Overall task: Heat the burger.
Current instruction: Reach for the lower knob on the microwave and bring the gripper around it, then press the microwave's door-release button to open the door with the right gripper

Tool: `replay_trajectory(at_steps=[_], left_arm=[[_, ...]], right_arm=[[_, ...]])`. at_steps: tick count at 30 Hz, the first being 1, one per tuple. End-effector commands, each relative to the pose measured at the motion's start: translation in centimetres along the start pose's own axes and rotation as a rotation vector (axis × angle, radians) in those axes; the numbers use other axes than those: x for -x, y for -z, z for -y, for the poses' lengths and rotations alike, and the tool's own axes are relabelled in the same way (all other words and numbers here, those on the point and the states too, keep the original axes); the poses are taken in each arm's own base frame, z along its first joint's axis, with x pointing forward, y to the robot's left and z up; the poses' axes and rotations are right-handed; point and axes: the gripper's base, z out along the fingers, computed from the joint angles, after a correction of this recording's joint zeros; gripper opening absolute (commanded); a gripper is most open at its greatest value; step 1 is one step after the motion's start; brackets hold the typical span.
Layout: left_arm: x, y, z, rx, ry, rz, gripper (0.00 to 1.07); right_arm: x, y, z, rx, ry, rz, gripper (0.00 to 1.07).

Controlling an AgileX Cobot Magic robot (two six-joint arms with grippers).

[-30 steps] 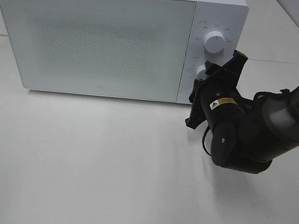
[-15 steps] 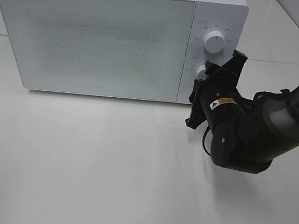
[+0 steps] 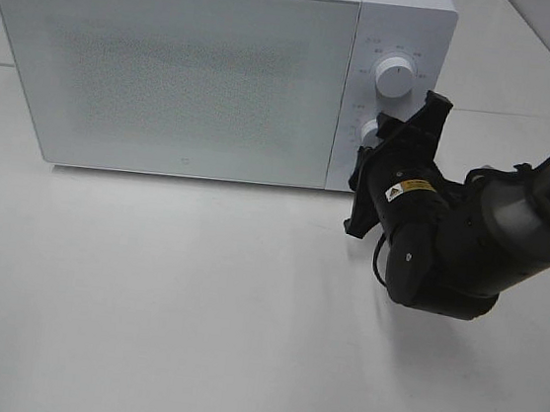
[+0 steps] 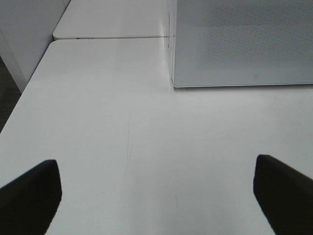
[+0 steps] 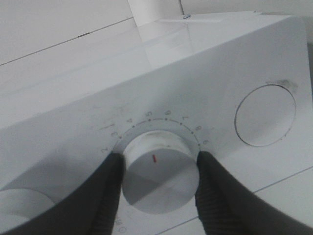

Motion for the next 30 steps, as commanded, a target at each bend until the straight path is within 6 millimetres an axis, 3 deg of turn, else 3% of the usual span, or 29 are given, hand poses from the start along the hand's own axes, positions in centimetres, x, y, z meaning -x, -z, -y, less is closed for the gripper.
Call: replay_trajectory(at_steps=[1,3,11,20,30], left_arm=[[-0.3,0.2,0.1,-0.006,0.01,0.022,1.0],[-0.3,0.2,0.1,-0.006,0.01,0.022,1.0],[-0.3,0.2,0.1,-0.006,0.01,0.022,1.0],[-0.3,0.2,0.1,-0.006,0.01,0.022,1.0],[-0.3,0.2,0.1,-0.006,0.01,0.022,1.0]], right_arm=[[-1.4,-0.4,-1.8,0.159,0.027,-0.093,0.25],[-1.3,-0.4,-1.8,0.16,0.025,-0.086,0.32],[-1.0,-0.4,-1.9,0.164,0.039,-0.051,0.43],[-0.8,-0.1,-1.5,0.147,0.142,-0.058,0.69],[-0.8,1.6,0.2,0.059,0.329,-0.218,0.69]])
